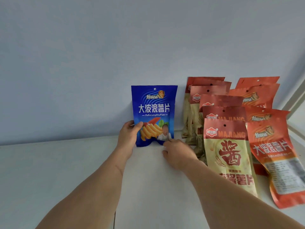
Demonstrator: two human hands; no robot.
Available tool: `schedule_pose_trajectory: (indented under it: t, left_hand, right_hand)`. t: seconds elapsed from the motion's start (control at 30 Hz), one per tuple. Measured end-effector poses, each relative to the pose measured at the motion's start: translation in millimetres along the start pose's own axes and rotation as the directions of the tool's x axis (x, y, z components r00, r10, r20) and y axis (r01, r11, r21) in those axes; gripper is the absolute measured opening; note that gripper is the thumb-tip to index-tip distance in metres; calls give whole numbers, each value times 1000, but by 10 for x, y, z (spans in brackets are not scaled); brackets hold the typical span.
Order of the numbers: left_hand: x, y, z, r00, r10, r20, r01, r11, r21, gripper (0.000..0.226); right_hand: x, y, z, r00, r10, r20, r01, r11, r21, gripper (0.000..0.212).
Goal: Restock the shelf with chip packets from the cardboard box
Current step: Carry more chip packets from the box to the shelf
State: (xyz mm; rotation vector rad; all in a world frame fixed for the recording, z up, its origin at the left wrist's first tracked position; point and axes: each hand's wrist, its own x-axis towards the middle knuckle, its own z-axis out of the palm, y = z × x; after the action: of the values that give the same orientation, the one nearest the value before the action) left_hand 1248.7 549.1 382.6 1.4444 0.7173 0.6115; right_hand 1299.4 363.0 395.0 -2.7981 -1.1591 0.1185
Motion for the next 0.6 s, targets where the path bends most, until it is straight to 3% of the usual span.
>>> schedule_pose_trajectory:
  t: [0.07, 0.1, 0.13, 0.2, 0.27, 0.37, 0.5, 0.6]
  left_hand:
    - [-170, -43, -174, 994, 76, -76, -49, 952, 302, 35]
    - [-295, -62, -271, 987, 138, -79, -79, 861, 503, 34]
    - [-438, -82, -364, 979, 200, -48, -114, 724, 681, 31]
    - [-749, -94, -536, 962, 264, 73, -188, 444, 876, 28]
    - [-1075, -86, -707, 947, 289, 139, -215, 253, 943, 28]
    - [-1670, -58, -979, 932, 332, 147, -187, 92, 978, 28]
    - [-2760, -40, -1399, 936, 340, 91, -75, -59, 995, 32]
    - [-3666, -109, -1760, 957, 291, 8, 25, -111, 993, 34]
  right_hand:
    - [-45, -51, -39, 1000, 14, 24, -13, 999, -39, 28]
    - [-83, -86, -60, 999, 6, 35, -4, 997, -72, 28]
    - [-131, -129, -73, 999, -10, 45, 14, 995, -103, 28]
    - [-274, -230, -104, 996, -68, 53, 75, 987, -142, 31]
    - [-476, -356, -129, 988, -143, 52, 150, 977, -149, 34]
    - [-872, -564, -132, 961, -271, 47, 275, 950, -146, 35]
    - [-1564, -950, -60, 887, -461, 33, 461, 877, -134, 34]
    - [-2191, -1356, 45, 806, -591, 13, 589, 801, -110, 35]
